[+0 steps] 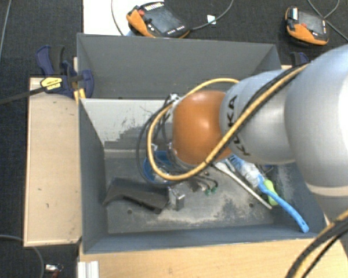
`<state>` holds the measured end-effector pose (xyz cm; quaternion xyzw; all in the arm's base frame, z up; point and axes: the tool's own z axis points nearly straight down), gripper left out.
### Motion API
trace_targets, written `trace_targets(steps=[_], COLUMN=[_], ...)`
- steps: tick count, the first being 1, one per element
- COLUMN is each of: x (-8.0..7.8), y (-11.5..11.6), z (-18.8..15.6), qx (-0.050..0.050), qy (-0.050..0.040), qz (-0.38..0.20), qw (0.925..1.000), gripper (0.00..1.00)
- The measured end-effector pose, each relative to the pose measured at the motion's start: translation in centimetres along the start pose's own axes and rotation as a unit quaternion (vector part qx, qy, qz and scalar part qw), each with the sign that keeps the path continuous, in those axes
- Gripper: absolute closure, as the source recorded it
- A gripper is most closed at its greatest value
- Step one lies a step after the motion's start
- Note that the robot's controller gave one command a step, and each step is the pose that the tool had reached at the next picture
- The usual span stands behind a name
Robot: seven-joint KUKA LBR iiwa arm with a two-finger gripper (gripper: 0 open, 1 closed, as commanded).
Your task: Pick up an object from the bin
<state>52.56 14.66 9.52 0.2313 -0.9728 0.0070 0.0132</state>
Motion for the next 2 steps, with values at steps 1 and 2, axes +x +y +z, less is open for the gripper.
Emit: trace_targets(steps=[1, 2], x=[-0.4, -0.3], y=[0.1, 0.1], z=[-1.1, -3.3], qx=[-0.001, -0.001], qy=[-0.0088, -0.0075], qz=[0.000, 0.000], qw=[1.0000, 1.0000], gripper=[1.00, 1.00])
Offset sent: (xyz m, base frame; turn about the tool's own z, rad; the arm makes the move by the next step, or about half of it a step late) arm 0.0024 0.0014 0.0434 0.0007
